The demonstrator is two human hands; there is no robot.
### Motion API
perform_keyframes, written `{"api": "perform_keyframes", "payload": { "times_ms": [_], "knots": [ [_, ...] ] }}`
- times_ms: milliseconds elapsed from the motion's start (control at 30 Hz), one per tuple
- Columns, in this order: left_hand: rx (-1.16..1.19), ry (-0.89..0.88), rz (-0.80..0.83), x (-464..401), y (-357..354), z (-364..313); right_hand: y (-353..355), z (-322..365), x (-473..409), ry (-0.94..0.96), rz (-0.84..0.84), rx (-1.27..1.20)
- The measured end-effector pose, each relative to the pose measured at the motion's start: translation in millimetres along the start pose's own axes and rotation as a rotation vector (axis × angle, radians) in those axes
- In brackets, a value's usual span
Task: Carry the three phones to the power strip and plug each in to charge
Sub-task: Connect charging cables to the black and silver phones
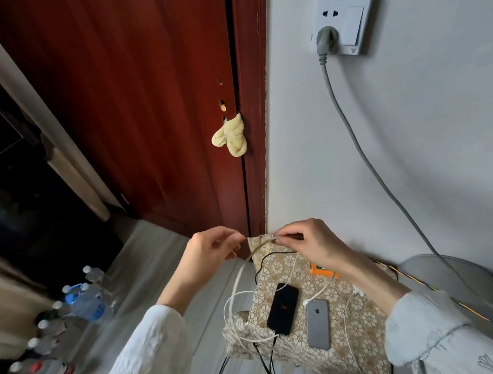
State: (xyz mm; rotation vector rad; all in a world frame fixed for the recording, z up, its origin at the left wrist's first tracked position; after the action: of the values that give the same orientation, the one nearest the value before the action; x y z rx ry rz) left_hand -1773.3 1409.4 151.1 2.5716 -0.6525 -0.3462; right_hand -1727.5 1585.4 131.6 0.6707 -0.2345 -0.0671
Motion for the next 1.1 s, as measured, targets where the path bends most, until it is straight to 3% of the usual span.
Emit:
{"api": "perform_keyframes", "payload": {
  "times_ms": [133,233,400,500,567,700,833,933,1100],
  "knots": [
    [-0.077,0.027,0.141,2,-16,3,1,5,2,0.044,-0.019,-0.085],
    [0.01,-0.037,0.128,5,-26,-5,-2,15,0,0.047,-0.01,-0.118],
    [0.357,0.004,-0.295,10,20,17,0,-15,4,-0.081,0.13,-0.271],
    [0.428,0.062,-0.478,13,51,35,11,-39,6,-0.166,0.09,-0.275],
    [0.403,0.127,-0.417,11,55,42,16,-42,5,-0.167,0.065,-0.254],
    [0.407,0.232,0.052,6,22,35,11,-25,5,-0.121,0.119,-0.332],
    [0.175,0.084,0.324,-4,-17,7,-12,-3,1,-0.058,0.153,-0.218],
    [0.071,0.026,0.32,-6,-29,9,-17,-6,0,-0.068,0.15,-0.123],
    [0.142,0.137,0.189,5,-7,43,-4,-40,8,-0.161,0.156,-0.026]
  ]
}}
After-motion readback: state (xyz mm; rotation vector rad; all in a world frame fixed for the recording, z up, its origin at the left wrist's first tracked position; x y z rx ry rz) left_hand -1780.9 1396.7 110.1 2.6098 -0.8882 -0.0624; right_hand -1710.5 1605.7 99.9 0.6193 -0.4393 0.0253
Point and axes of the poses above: each hand's wrist, its own x-axis away from the middle knuckle, its own y-axis out of the back of the hand, z = x × y, the point moved 8 cm from there along -x, towards the middle knuckle, and after that the axes turned 10 degrees about -y, right-handed, at the moved point
